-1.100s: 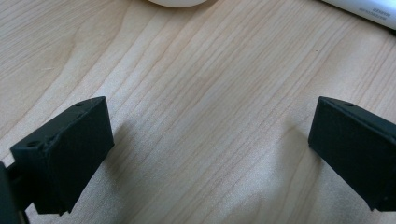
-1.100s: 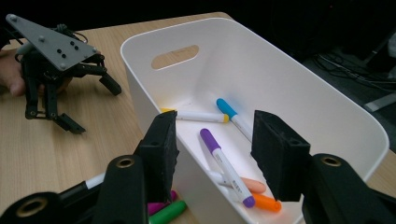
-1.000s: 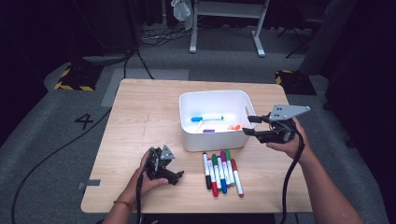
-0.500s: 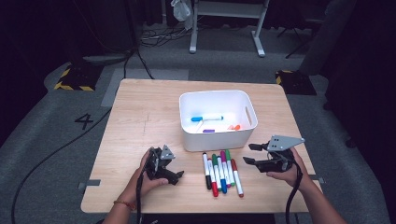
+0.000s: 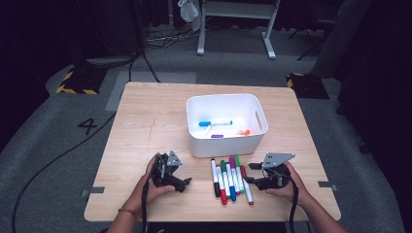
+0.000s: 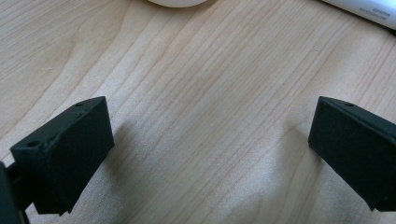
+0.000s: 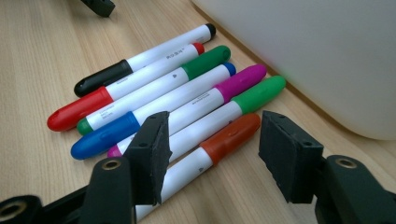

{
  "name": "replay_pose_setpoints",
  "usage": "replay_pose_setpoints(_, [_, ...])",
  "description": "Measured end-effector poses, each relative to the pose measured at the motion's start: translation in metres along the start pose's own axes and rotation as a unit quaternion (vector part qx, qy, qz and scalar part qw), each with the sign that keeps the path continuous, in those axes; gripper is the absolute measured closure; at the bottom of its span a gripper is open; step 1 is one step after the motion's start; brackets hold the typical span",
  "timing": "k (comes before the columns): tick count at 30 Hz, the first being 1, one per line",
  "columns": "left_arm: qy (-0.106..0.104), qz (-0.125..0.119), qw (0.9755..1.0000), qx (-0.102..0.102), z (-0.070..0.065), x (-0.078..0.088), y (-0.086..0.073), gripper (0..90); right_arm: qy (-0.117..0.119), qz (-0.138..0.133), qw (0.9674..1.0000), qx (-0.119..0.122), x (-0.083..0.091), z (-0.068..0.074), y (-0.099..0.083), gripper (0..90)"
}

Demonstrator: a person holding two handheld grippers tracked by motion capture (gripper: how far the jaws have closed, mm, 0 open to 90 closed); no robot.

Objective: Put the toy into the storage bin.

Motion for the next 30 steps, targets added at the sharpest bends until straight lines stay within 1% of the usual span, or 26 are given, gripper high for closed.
replay_pose_setpoints(4, [0.001,0.000,1.0000,-0.001,0.000,0.000,0.000,0.1,0.003,0.011,0.9999,-0.001,-0.008,0.001,-0.005,44.1])
replay_pose_setpoints(5, [0.001,0.000,1.0000,-0.001,0.000,0.000,0.000,0.1,0.002,0.015,0.9999,0.002,-0.010,0.000,-0.006,44.1])
replay_pose_setpoints(7, [0.001,0.000,1.0000,-0.001,0.000,0.000,0.000,0.1,-0.003,0.023,0.9997,0.000,-0.014,-0.003,-0.010,44.7])
replay_pose_setpoints(9, [0.001,0.000,1.0000,-0.001,0.000,0.000,0.000,0.1,-0.002,0.029,0.9995,-0.009,-0.016,-0.007,-0.013,46.7])
replay_pose_setpoints(13, [0.001,0.000,1.0000,-0.001,0.000,0.000,0.000,0.2,-0.008,0.045,0.9988,-0.017,-0.016,-0.016,-0.022,49.1])
replay_pose_setpoints(15, [0.001,0.000,1.0000,-0.001,0.000,0.000,0.000,0.1,-0.012,0.050,0.9983,-0.027,-0.016,-0.021,-0.026,52.2])
replay_pose_setpoints(18, [0.001,-0.001,1.0000,0.000,0.000,0.000,0.000,0.2,-0.024,0.047,0.9980,-0.034,-0.012,-0.031,-0.030,56.8])
replay_pose_setpoints(20, [0.001,-0.001,1.0000,-0.001,0.000,0.000,0.000,0.1,-0.026,0.044,0.9979,-0.040,-0.010,-0.035,-0.032,59.0])
replay_pose_setpoints(22, [0.001,0.000,1.0000,-0.001,0.000,0.000,0.000,0.1,-0.034,0.044,0.9977,-0.039,-0.009,-0.039,-0.033,59.2])
replay_pose_setpoints(24, [0.001,0.000,1.0000,-0.001,0.000,0.000,0.000,0.1,-0.033,0.040,0.9976,-0.045,-0.008,-0.041,-0.034,59.1])
replay_pose_setpoints(25, [0.001,0.000,1.0000,-0.001,0.000,0.000,0.000,0.1,-0.038,0.036,0.9976,-0.046,-0.008,-0.042,-0.035,59.1])
replay_pose_setpoints(27, [0.001,0.000,1.0000,-0.001,0.000,0.000,0.000,0.1,-0.039,0.035,0.9976,-0.046,-0.008,-0.042,-0.035,59.2])
replay_pose_setpoints(28, [0.001,0.000,1.0000,-0.001,0.000,0.000,0.000,0.1,-0.042,0.034,0.9976,-0.044,-0.009,-0.043,-0.035,60.0])
replay_pose_setpoints(30, [0.001,0.000,1.0000,-0.001,0.000,0.000,0.000,0.1,-0.048,0.031,0.9974,-0.044,-0.009,-0.044,-0.035,64.5])
Point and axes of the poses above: each handheld gripper's, and its own axes: x roughly backward along the jaws, y roughly out of its top, z roughly to its left, the point moved 7 cm from there along -x, roughly forward along the jaws, and after that the axes turned 3 degrees about x, right-handed, at the moved point
